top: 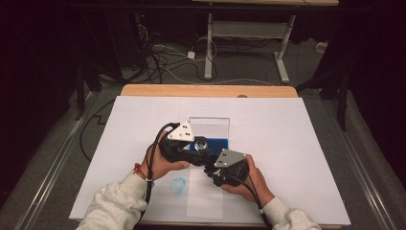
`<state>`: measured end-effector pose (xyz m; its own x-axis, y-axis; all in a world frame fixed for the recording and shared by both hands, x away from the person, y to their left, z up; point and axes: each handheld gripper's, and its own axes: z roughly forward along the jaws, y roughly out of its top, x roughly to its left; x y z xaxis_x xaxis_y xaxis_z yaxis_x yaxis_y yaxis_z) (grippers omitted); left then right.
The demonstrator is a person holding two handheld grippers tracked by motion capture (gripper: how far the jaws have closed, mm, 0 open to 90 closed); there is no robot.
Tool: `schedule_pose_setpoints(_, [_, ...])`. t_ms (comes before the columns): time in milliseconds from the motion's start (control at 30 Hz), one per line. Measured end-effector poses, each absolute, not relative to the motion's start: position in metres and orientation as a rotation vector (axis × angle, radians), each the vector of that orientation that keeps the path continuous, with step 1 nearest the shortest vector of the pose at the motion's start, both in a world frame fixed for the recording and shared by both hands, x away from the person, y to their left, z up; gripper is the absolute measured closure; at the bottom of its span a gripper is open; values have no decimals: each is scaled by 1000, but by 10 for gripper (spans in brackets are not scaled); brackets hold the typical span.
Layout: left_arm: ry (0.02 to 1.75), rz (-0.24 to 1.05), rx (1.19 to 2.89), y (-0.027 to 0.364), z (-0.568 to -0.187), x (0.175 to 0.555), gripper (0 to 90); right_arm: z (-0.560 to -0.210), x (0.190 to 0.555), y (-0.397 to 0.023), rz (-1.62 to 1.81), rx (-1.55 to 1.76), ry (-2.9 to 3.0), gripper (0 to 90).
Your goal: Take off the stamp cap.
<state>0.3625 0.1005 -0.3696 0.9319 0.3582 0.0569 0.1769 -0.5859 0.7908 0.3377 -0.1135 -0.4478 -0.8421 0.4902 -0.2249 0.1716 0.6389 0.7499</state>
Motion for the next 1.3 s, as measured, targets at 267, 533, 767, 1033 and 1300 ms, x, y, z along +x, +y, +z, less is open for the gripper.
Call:
schedule_pose_setpoints(267, [411, 257, 2209, 107, -374, 368, 553, -435, 339, -136, 1094, 587, 2378, 389])
schedule_pose_setpoints(533, [446, 269, 2199, 117, -375, 371, 553, -420, 329, -154, 1144, 617, 2314, 389])
schedule_pose_setpoints(767, [467, 283, 2194, 123, -376, 372, 553, -407, 321, -175, 1173, 635, 2244, 388])
schedule_pose_setpoints(1033, [483, 296, 2194, 126, -377, 373, 552, -402, 312, -196, 1169, 661, 2185, 389])
schedule_pose_setpoints(1300, [485, 301, 2188, 131, -377, 375, 553, -400, 307, -209, 1169, 673, 2152, 388])
